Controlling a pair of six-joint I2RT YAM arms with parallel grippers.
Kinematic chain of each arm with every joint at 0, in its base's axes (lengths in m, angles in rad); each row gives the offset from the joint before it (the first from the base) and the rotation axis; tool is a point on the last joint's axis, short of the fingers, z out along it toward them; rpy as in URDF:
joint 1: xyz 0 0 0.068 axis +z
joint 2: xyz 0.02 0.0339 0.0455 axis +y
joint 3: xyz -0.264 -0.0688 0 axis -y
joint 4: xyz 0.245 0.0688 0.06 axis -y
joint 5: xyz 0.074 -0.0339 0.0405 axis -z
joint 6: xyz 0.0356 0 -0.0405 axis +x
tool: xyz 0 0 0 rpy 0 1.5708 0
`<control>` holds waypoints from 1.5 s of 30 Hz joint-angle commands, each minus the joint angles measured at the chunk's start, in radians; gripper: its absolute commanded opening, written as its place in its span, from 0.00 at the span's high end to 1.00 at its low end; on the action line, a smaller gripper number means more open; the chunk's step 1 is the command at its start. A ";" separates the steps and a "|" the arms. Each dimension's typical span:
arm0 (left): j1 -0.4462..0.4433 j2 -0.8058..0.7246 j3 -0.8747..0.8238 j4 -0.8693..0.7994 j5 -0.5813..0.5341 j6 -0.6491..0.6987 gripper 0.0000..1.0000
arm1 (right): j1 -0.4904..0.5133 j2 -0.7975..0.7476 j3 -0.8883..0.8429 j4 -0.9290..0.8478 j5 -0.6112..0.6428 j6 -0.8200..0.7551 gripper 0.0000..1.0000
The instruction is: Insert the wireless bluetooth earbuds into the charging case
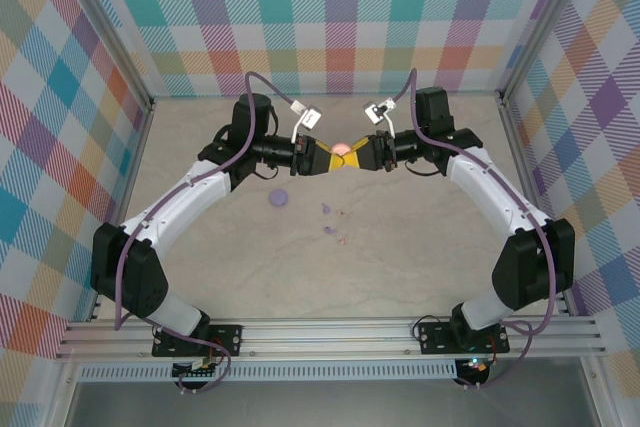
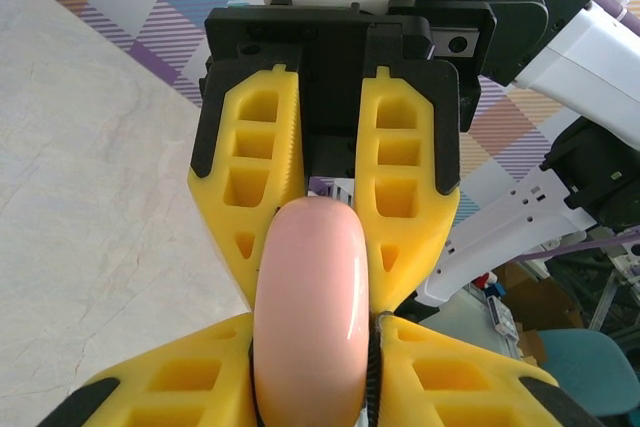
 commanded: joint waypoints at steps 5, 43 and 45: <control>-0.006 0.000 0.032 0.054 -0.081 -0.038 0.81 | 0.023 -0.020 0.023 -0.043 0.039 -0.038 0.82; -0.005 0.006 0.039 -0.045 -0.142 0.135 0.88 | -0.026 -0.104 -0.034 0.140 0.158 0.110 0.56; -0.005 0.009 0.040 -0.033 -0.162 0.175 0.89 | -0.032 -0.108 -0.024 0.106 0.176 0.088 0.54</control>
